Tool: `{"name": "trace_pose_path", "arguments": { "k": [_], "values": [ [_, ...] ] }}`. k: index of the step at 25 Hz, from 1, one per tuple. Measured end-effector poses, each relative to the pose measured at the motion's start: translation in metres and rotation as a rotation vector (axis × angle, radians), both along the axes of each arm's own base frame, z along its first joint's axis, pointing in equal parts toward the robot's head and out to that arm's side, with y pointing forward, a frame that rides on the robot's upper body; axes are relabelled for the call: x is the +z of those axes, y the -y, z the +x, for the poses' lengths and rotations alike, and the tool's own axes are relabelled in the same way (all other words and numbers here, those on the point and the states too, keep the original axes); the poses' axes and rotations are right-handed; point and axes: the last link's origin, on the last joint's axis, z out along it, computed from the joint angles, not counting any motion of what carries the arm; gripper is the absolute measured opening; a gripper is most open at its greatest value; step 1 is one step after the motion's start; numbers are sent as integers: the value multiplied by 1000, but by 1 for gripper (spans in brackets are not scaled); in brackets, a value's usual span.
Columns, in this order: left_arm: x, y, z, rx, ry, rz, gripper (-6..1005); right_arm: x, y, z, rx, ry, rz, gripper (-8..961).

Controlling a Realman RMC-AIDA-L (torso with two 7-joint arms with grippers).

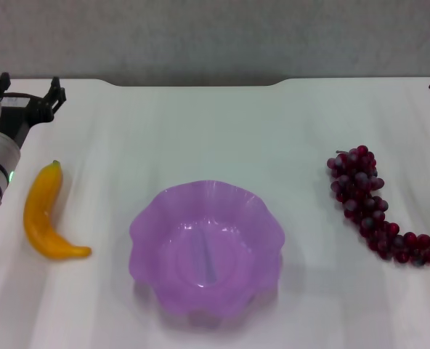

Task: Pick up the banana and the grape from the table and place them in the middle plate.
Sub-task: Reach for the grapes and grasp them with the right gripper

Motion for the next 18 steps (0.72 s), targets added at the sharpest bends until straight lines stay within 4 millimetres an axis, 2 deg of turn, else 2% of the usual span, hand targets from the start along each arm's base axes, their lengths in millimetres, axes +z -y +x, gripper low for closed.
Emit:
{"name": "trace_pose_path", "arguments": {
  "k": [6,13,18],
  "values": [
    [1,-2,3,-7,2,1,893,1,-2,1,-7,3,-7,819],
    [-1,-2,1,7,-5,-12,893,4,-5,-12,46,-9,30,820],
    [-1,-3,2,2,-1,-10,893,5,-4,-13,56,-25,41,820]
  ]
}}
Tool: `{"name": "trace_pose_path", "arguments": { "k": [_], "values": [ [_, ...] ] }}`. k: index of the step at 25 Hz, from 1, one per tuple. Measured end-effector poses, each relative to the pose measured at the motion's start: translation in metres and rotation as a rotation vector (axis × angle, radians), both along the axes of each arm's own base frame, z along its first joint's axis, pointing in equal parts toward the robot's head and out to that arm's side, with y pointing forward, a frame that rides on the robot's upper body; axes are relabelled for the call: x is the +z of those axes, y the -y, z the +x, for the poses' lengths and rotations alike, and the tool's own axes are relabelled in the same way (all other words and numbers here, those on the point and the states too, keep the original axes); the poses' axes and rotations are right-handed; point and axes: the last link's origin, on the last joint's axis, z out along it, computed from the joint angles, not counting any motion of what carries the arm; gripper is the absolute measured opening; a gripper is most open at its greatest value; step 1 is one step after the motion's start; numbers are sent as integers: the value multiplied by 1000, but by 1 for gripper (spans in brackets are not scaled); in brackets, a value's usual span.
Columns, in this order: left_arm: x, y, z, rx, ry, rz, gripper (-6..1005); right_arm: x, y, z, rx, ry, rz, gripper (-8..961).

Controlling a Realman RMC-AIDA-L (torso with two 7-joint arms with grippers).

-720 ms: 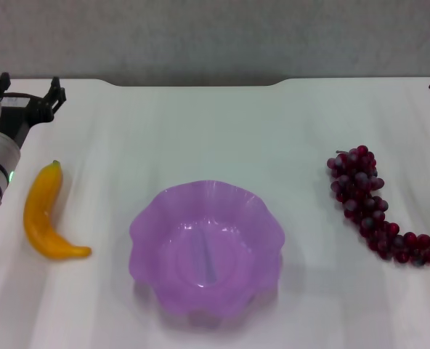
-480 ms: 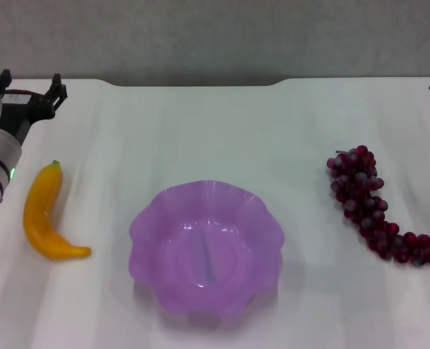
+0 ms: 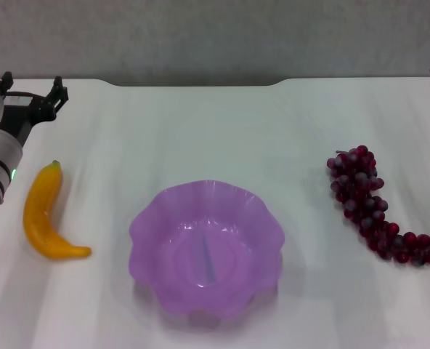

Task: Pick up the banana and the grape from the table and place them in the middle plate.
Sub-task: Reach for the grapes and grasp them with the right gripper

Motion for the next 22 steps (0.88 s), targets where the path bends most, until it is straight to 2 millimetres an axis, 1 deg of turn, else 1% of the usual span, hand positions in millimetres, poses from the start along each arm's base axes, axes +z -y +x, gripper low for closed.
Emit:
{"name": "trace_pose_path", "arguments": {
  "k": [9,16,22],
  "values": [
    [0,-1,3,-8,9,2,893,-5,0,-1,-8,-15,-26,821],
    [0,3,-4,9,3,-1,893,-21,-22,-11,-68,-22,-174,821],
    [0,6,-9,20,0,-1,894,-30,-33,-17,-116,-33,-266,821]
  ]
}}
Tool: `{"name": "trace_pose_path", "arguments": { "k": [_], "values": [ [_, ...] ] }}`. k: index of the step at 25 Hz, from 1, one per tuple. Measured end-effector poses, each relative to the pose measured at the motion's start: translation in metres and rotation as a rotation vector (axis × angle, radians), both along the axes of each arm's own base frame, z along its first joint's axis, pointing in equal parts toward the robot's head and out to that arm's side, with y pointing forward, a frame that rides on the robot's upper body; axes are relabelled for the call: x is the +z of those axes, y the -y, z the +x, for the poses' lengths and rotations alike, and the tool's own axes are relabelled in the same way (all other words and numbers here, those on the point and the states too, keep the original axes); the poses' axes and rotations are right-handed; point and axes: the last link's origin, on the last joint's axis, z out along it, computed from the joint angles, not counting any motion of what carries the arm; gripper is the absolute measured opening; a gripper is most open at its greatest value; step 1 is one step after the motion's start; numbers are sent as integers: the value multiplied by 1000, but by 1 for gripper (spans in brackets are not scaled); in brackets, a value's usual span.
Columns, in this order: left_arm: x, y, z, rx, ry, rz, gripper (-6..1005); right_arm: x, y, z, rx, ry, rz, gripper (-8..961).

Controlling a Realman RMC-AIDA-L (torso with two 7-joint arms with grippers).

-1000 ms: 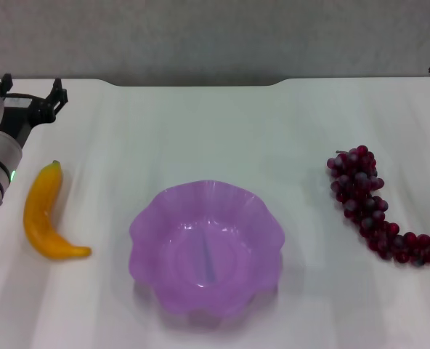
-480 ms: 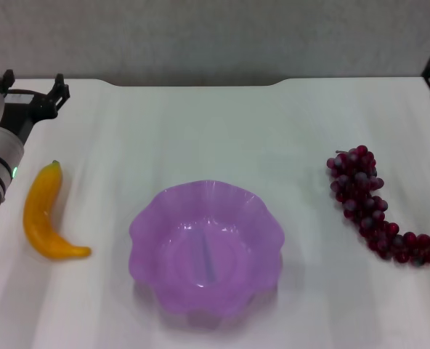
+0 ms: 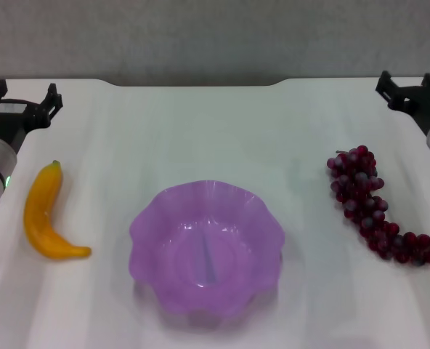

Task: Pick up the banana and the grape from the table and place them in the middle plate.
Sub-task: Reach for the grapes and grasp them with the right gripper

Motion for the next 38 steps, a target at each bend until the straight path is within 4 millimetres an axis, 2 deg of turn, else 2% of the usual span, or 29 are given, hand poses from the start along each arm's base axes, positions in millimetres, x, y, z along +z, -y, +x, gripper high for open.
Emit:
{"name": "trace_pose_path", "arguments": {
  "k": [12,30,38],
  "values": [
    [-2,1,0,-8,-18,-14,894,0,-13,-5,-73,18,-97,822],
    [-3,1,1,-13,-25,-22,894,11,-12,-3,-134,3,-147,823],
    [-2,0,2,-16,-25,-19,893,10,-16,-12,-125,-21,-203,824]
  ]
}}
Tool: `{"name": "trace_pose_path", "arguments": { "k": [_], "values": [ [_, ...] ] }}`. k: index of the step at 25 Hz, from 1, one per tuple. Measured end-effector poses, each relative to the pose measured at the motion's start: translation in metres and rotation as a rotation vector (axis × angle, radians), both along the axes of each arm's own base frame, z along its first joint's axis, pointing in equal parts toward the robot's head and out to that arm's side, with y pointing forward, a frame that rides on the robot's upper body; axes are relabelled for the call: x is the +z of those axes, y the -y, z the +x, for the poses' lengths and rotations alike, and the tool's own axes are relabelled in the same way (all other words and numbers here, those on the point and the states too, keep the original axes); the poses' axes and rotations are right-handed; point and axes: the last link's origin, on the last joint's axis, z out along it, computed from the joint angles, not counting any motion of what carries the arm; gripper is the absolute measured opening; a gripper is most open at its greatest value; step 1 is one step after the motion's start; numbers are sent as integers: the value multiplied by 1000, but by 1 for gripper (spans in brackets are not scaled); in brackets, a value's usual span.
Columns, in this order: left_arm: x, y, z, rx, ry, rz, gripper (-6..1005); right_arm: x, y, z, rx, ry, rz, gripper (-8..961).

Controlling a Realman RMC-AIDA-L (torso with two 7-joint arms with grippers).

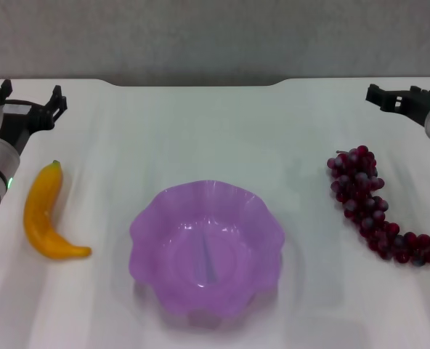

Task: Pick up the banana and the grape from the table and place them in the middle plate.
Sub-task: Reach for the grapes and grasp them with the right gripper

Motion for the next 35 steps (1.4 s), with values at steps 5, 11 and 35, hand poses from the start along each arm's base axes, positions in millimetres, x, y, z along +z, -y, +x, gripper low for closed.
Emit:
{"name": "trace_pose_path", "arguments": {
  "k": [5,11,35],
  "values": [
    [0,-1,1,-2,0,-1,893,7,-1,3,-17,-11,-24,824],
    [-1,-1,2,-8,-7,-6,893,7,0,7,-22,17,-33,825],
    [-13,-6,14,-29,-51,-70,893,-22,23,19,-89,38,-303,827]
  ]
}}
